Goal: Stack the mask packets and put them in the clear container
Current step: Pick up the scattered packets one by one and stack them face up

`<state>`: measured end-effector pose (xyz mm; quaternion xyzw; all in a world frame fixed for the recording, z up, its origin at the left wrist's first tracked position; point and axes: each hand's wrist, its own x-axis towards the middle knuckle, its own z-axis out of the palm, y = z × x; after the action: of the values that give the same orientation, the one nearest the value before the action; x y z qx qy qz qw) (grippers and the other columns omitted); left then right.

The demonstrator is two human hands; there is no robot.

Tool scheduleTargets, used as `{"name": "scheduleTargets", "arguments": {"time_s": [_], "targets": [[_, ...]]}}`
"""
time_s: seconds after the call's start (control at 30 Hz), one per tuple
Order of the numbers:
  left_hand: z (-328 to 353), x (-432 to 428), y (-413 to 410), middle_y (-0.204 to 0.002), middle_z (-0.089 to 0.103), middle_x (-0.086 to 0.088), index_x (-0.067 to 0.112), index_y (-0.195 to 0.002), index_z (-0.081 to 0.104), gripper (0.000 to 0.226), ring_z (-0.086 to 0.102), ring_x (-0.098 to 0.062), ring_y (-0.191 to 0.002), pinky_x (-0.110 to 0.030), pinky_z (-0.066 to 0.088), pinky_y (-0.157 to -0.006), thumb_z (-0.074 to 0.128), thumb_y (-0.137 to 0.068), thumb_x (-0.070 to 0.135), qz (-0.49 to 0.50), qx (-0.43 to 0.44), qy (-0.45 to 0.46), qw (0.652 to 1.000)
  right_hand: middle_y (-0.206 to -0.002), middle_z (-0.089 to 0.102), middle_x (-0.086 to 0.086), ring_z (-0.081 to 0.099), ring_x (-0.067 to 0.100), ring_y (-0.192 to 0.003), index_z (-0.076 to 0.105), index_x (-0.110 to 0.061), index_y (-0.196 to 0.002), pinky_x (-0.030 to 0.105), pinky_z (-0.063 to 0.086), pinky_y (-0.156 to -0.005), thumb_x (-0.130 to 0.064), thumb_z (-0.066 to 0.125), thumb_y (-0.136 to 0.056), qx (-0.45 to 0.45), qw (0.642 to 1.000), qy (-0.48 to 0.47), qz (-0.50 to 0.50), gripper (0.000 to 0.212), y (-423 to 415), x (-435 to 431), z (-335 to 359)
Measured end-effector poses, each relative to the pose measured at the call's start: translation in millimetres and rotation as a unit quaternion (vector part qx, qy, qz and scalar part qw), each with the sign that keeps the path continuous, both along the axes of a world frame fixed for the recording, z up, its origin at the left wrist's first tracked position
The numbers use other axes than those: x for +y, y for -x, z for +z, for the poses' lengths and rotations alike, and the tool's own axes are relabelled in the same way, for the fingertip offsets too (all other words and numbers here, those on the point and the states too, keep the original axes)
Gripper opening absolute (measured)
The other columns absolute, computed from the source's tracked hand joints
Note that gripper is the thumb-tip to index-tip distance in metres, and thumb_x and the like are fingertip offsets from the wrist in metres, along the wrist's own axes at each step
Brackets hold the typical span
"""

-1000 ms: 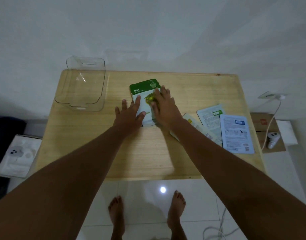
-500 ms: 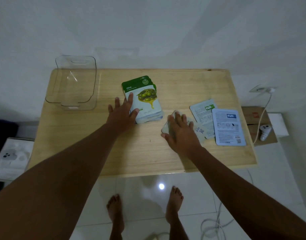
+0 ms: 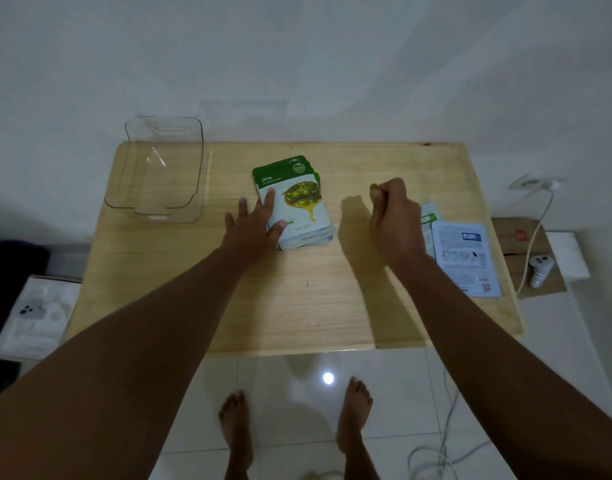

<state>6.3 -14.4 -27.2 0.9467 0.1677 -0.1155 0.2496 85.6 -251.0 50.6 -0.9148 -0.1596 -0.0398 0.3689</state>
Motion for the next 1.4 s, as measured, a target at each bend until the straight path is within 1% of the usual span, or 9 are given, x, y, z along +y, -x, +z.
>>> {"name": "scheduleTargets", "arguments": {"time_s": [0.07,0.27,0.47,0.6,0.7,0.9,1.03,1.2,1.4], "targets": [[0.9,0.0,-0.7,-0.167,0.009,-0.003,0.026,-0.157,-0.005,0.072,-0.004,-0.041,-0.151,-0.064,0.001,-0.118,0.032,-0.100,0.049,0.002,0.002,0.000,1.000,-0.073,0.056,-0.003,0.054,0.009,-0.057,0.051,-0.002,-0.102,0.010,0.035,-0.048,-0.017,0.041,-0.104,-0.009,0.999,-0.037,-0.024,0.018,-14.3,8.9,16.0],[1.3,1.4,-1.4,-0.167,0.009,-0.003,0.026,-0.157,-0.005,0.072,-0.004,-0.041,-0.151,-0.065,0.001,-0.118,0.033,-0.100,0.050,-0.001,0.008,0.004,1.000,-0.076,0.054,0.003,0.046,0.008,-0.058,0.056,0.001,-0.099,0.014,0.031,-0.050,-0.011,0.045,-0.100,0.021,0.993,-0.103,-0.061,0.017,-42.8,56.4,32.7],[0.3,2.2,-0.8,-0.166,0.011,-0.004,0.023,-0.157,-0.004,0.071,-0.003,-0.041,-0.151,-0.066,0.003,-0.117,0.033,-0.101,0.047,-0.005,0.002,-0.001,1.000,-0.108,0.069,0.015,0.064,0.027,-0.100,0.062,0.000,-0.116,0.013,0.036,-0.069,-0.017,0.049,-0.101,0.119,0.987,-0.096,-0.046,0.026,-42.9,110.0,2.2],[2.3,-1.0,0.1,-0.166,0.010,-0.009,0.019,-0.157,-0.004,0.068,-0.003,-0.038,-0.152,-0.062,0.000,-0.119,0.030,-0.103,0.042,0.024,-0.008,0.022,0.999,-0.144,0.049,0.023,0.048,0.035,-0.132,0.033,-0.001,-0.149,0.035,0.039,-0.106,-0.016,0.048,-0.100,0.111,0.991,0.000,0.067,0.054,-33.7,111.0,-18.2],[1.0,-1.8,-0.7,-0.165,0.012,-0.012,0.023,-0.156,-0.011,0.069,-0.003,-0.036,-0.153,-0.059,-0.003,-0.119,0.029,-0.103,0.044,0.045,-0.012,0.038,0.998,-0.162,0.014,0.023,0.012,0.042,-0.150,0.027,-0.007,-0.152,0.054,0.026,-0.116,-0.014,0.045,-0.100,0.089,0.980,0.089,0.155,0.056,-23.0,105.1,-35.3],[1.9,-6.0,0.1,-0.166,0.012,-0.009,0.024,-0.157,-0.004,0.068,-0.005,-0.040,-0.152,-0.063,-0.001,-0.118,0.029,-0.102,0.047,0.018,-0.002,0.004,1.000,-0.162,0.010,0.024,0.001,0.046,-0.149,0.038,-0.006,-0.147,0.065,0.025,-0.114,-0.015,0.046,-0.097,0.069,0.950,0.202,0.227,0.051,-12.2,103.1,-62.7],[-0.1,-7.1,-0.8,-0.166,0.012,-0.010,0.024,-0.157,-0.002,0.068,-0.005,-0.040,-0.152,-0.064,-0.001,-0.117,0.030,-0.102,0.047,0.019,-0.002,-0.011,1.000,-0.162,0.008,0.024,-0.001,0.046,-0.149,0.036,-0.005,-0.148,0.063,0.019,-0.117,-0.009,0.047,-0.095,0.065,0.956,0.180,0.222,0.054,-8.8,98.7,-64.4],[-2.1,-6.2,-2.0,-0.166,0.012,-0.007,0.026,-0.157,-0.001,0.068,-0.004,-0.041,-0.151,-0.066,0.000,-0.117,0.030,-0.101,0.049,0.009,0.004,-0.022,1.000,-0.163,0.011,0.021,0.000,0.044,-0.150,0.031,-0.007,-0.152,0.056,0.012,-0.120,-0.014,0.038,-0.102,0.078,0.975,0.106,0.177,0.051,-6.9,63.0,-50.7],[7.2,-17.0,-3.7,-0.164,0.018,-0.013,0.023,-0.158,0.006,0.068,0.000,-0.040,-0.152,-0.068,0.004,-0.115,0.037,-0.101,0.043,0.024,0.002,-0.020,0.999,-0.162,0.018,0.020,0.006,0.041,-0.151,0.036,-0.005,-0.148,0.057,0.014,-0.121,-0.010,0.046,-0.098,0.096,0.979,0.166,0.063,0.052,-17.8,-30.2,-48.2]]}}
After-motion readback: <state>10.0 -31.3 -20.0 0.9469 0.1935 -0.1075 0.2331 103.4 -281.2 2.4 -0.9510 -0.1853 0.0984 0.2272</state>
